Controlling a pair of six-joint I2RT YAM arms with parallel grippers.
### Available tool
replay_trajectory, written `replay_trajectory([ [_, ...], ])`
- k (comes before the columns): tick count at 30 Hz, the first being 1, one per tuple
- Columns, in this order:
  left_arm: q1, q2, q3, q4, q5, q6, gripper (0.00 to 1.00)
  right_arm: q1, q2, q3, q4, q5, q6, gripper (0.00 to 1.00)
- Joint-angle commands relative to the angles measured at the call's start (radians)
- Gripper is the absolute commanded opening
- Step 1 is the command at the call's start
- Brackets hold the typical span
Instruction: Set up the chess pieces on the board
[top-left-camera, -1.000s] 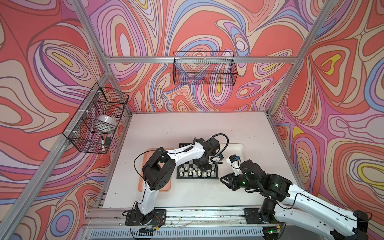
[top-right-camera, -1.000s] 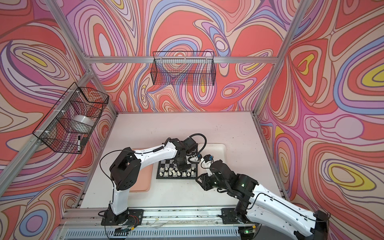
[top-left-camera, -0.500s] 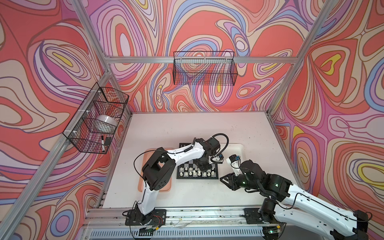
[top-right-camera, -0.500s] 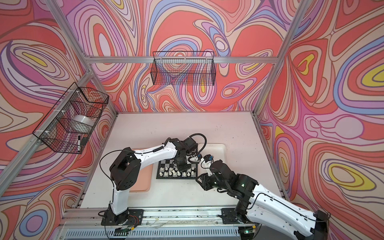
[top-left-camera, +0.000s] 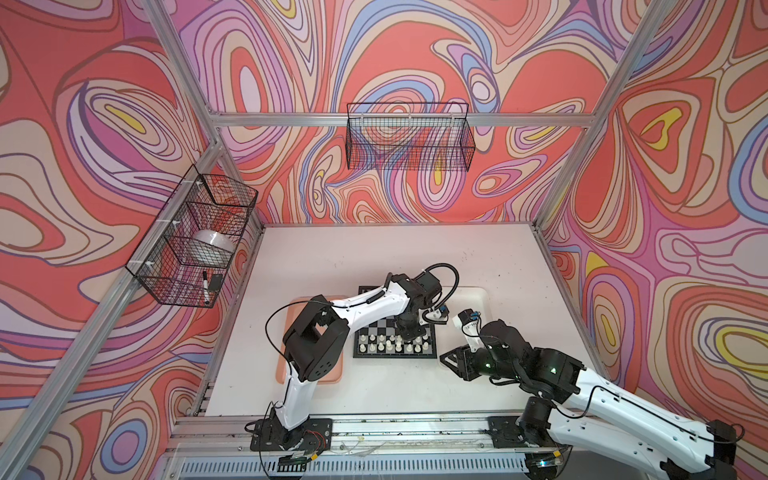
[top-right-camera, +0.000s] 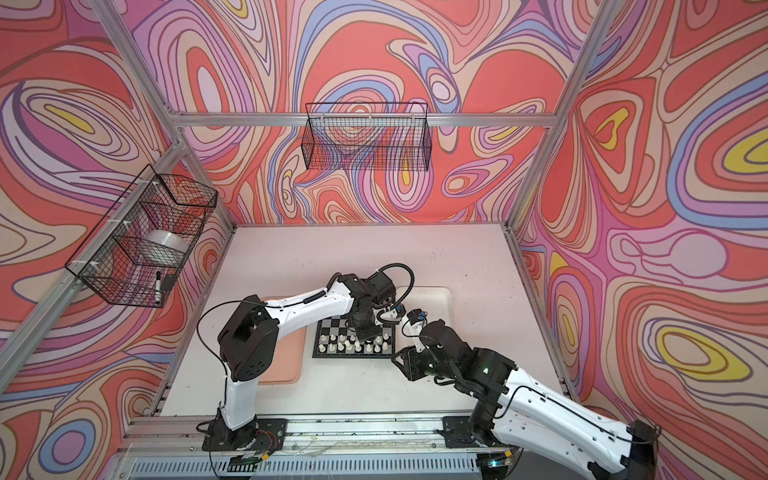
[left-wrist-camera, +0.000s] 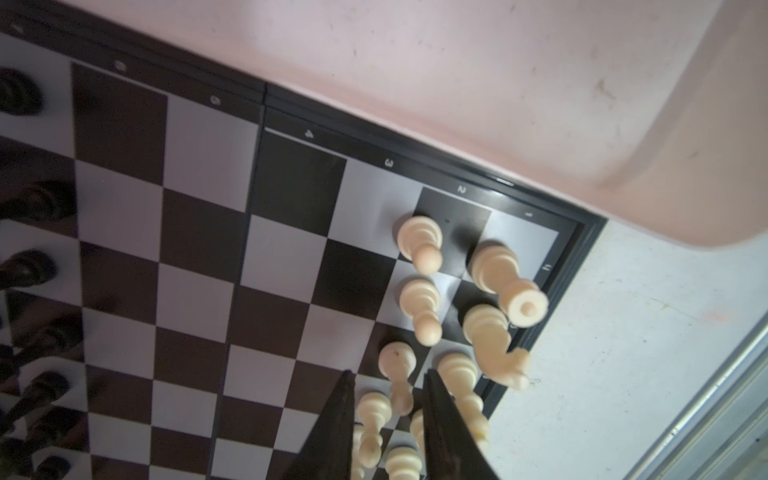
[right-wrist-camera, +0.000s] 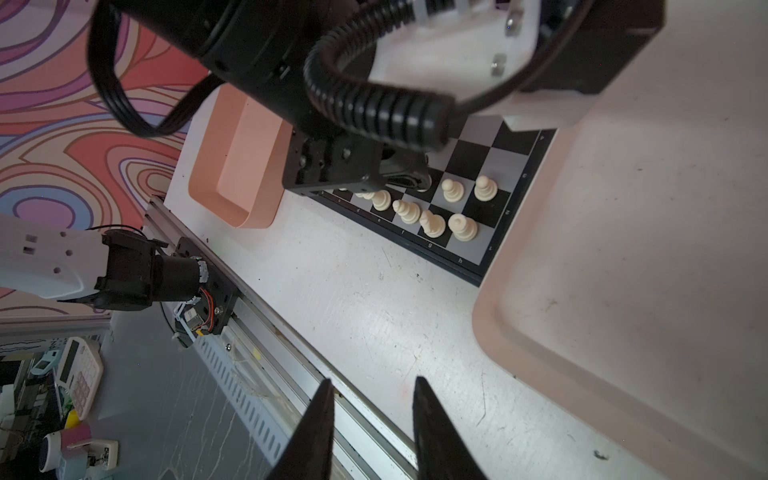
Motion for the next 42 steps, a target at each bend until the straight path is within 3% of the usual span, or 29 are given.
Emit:
replay_trajectory([
  [1, -0.011, -0.051, 0.021, -0.049, -0.001, 0.005, 0.30, -0.003, -0.012, -0.007, 0.002, 0.024, -0.005, 0.33],
  [7, -0.010, -0.099, 0.013, -0.085, -0.028, 0.017, 0.31, -0.004, -0.014, 0.022, -0.012, 0.075, 0.004, 0.37],
  [10, -0.007, -0.150, 0.003, -0.098, -0.040, 0.022, 0.32, -0.004, 0.011, 0.081, -0.058, 0.198, -0.006, 0.41],
  [13, 0.019, -0.208, 0.006, -0.109, -0.037, 0.018, 0.41, -0.004, 0.020, 0.136, -0.061, 0.317, -0.030, 0.48],
  [14, 0.032, -0.226, 0.009, -0.109, -0.037, 0.015, 0.44, -0.005, 0.023, 0.152, -0.054, 0.353, -0.043, 0.52],
  [19, 0.126, -0.296, 0.010, -0.105, -0.028, 0.007, 0.55, -0.004, 0.051, 0.203, -0.002, 0.545, -0.064, 0.96],
  [20, 0.154, -0.314, 0.002, -0.093, -0.027, 0.002, 0.57, -0.005, 0.067, 0.215, 0.007, 0.589, -0.067, 0.98],
  [23, 0.236, -0.363, -0.030, -0.051, -0.007, -0.012, 0.64, -0.014, 0.121, 0.263, 0.038, 0.688, -0.109, 0.98],
  [26, 0.297, -0.388, -0.051, -0.036, 0.007, -0.010, 0.64, -0.061, 0.160, 0.301, 0.061, 0.763, -0.119, 0.98],
  [36, 0.527, -0.438, -0.176, 0.092, 0.130, -0.100, 0.65, -0.505, 0.250, 0.261, 0.367, 0.606, -0.168, 0.98],
  [40, 0.645, -0.447, -0.265, 0.218, 0.167, -0.179, 0.65, -0.603, 0.335, 0.204, 0.557, 0.602, -0.228, 0.98],
  [42, 0.713, -0.441, -0.305, 0.279, 0.206, -0.236, 0.66, -0.621, 0.360, 0.116, 0.739, 0.632, -0.273, 0.98],
])
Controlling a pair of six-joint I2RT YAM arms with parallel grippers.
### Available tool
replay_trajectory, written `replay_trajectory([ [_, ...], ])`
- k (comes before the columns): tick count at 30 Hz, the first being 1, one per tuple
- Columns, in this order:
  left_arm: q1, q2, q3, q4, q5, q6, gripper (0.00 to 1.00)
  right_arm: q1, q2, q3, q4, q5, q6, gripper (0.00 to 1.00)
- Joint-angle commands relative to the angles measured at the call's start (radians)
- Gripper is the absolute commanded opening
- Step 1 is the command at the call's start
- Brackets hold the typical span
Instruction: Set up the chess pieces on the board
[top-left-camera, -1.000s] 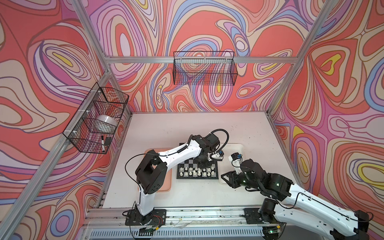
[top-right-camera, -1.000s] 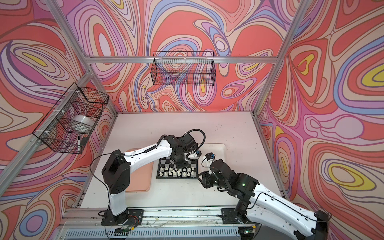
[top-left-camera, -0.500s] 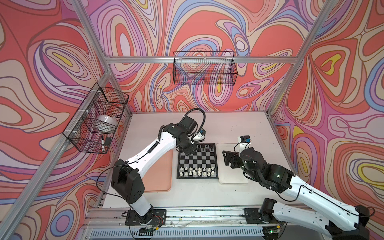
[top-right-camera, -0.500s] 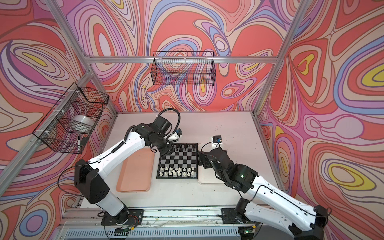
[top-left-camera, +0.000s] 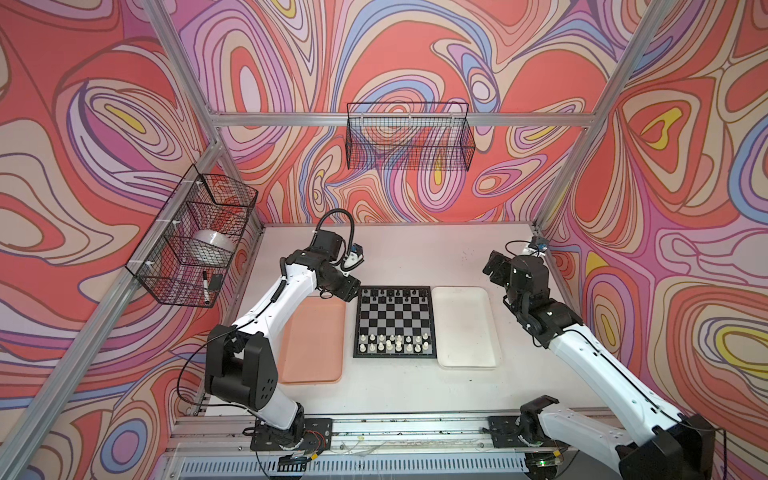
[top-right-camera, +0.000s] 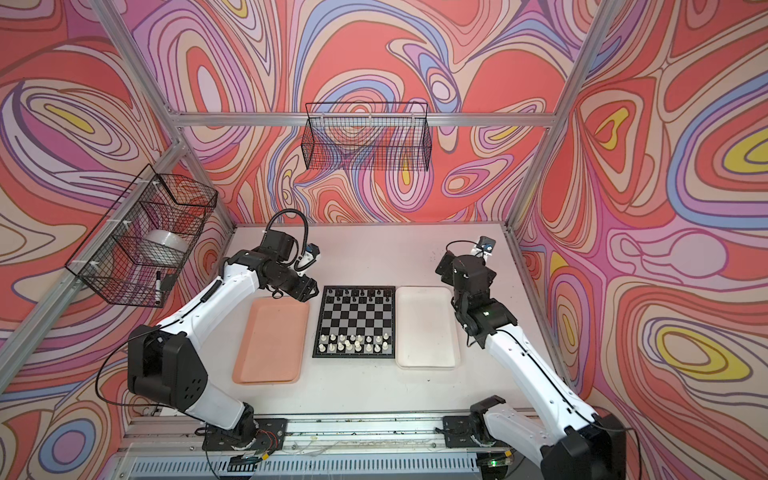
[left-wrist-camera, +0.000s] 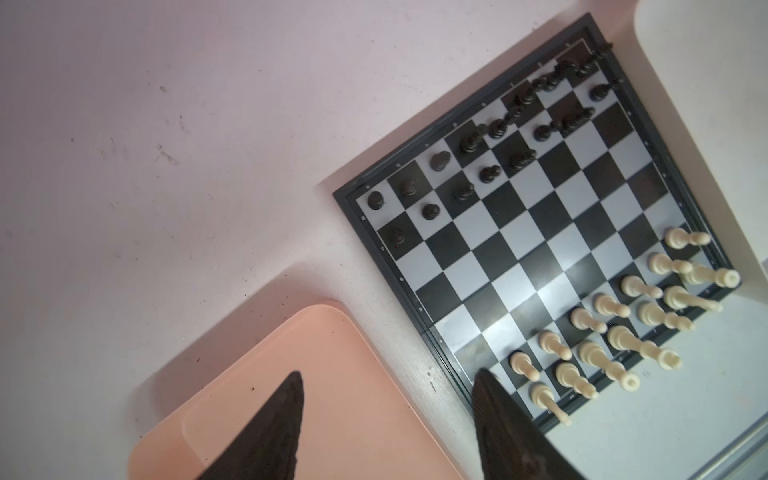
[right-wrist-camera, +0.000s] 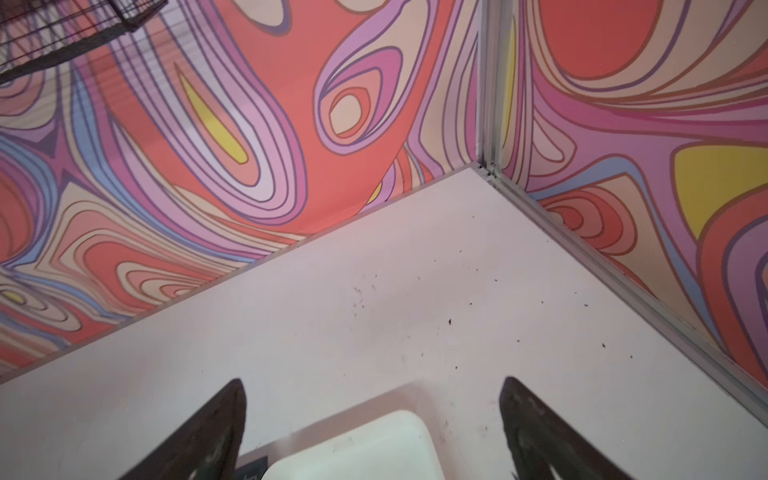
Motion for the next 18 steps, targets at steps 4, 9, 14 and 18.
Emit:
replay_trajectory([
  [4, 0.169, -0.026, -0.139, 0.265, 0.111, -0.205, 0.73, -0.061, 0.127, -0.153, 0.430, 0.071, -0.152, 0.98],
  [9, 0.224, -0.085, -0.300, 0.551, 0.003, -0.262, 0.90, -0.118, 0.231, -0.212, 0.577, 0.148, -0.223, 0.98],
  [14, 0.229, -0.128, -0.489, 0.850, -0.078, -0.240, 1.00, -0.157, 0.314, -0.278, 0.716, 0.181, -0.295, 0.98],
  [18, 0.234, -0.125, -0.610, 1.065, -0.115, -0.223, 1.00, -0.161, 0.372, -0.316, 0.811, 0.169, -0.353, 0.98],
])
